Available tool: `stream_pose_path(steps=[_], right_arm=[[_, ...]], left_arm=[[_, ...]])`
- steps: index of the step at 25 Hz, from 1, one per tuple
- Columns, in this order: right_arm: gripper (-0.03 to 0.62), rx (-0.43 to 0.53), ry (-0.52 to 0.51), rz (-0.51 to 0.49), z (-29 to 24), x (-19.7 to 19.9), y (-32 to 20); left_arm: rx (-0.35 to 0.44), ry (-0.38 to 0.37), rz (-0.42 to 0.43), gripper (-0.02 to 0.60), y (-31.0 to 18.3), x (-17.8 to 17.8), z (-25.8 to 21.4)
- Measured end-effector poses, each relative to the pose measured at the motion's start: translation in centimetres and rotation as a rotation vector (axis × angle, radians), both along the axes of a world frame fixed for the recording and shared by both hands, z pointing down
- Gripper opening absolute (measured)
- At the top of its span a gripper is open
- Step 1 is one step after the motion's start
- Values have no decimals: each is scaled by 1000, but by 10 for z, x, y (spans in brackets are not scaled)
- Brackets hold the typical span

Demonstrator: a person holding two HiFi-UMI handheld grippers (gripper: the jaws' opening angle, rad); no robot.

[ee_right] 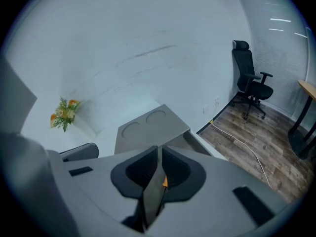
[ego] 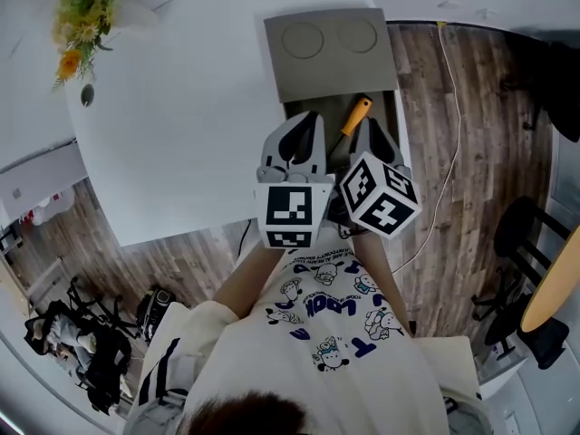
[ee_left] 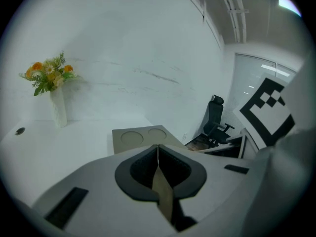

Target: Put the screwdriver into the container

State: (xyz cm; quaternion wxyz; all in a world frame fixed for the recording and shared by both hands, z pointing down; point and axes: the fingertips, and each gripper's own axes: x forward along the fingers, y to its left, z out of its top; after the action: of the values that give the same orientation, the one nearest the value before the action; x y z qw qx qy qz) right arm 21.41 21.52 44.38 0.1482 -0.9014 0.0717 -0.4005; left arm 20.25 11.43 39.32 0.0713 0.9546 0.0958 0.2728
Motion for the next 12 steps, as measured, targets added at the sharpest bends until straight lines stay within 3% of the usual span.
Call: stream_pose_path(steps=[12], right_arm=[[40, 3, 135, -85, -41, 5, 4]], left_arm=[[15, 105, -16, 20, 9, 5, -37]])
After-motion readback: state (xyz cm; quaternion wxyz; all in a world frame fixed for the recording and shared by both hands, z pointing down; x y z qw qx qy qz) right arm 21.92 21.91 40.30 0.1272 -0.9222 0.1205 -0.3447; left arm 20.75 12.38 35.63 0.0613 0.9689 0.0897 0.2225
